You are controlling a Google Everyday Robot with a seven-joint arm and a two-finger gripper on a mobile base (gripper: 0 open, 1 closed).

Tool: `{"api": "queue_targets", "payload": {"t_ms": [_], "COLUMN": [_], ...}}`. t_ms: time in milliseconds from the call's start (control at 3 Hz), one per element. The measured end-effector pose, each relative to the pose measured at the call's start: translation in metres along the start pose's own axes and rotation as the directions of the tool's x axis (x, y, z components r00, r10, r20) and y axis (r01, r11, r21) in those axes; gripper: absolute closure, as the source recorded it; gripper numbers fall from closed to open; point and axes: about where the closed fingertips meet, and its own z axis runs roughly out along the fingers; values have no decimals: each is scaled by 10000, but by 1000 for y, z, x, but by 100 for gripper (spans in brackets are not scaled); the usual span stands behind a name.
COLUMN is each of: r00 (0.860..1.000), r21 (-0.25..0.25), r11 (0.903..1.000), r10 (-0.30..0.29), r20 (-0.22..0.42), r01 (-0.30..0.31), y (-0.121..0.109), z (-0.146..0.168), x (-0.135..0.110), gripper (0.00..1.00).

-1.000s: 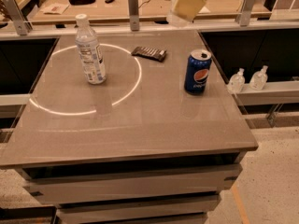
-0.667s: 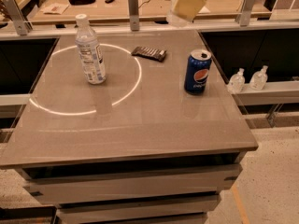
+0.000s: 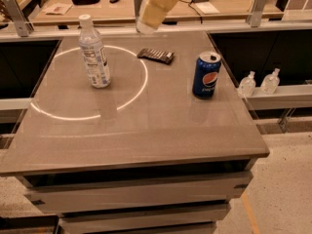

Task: Move blue plastic bottle near pepsi can

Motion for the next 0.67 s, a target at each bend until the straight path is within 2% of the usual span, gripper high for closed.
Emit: {"api": "queue_targets", "payload": {"t_ms": [333,667], "r00": [9992,9944], "r21": [323,1202], "r11": [9987,9886], "r10": [391,965], "r20": [-33,-428], "r01": [-390,-907], "y": [-8,-12], "z": [33,58], "x": [-4,-5], "gripper": [0,0]}}
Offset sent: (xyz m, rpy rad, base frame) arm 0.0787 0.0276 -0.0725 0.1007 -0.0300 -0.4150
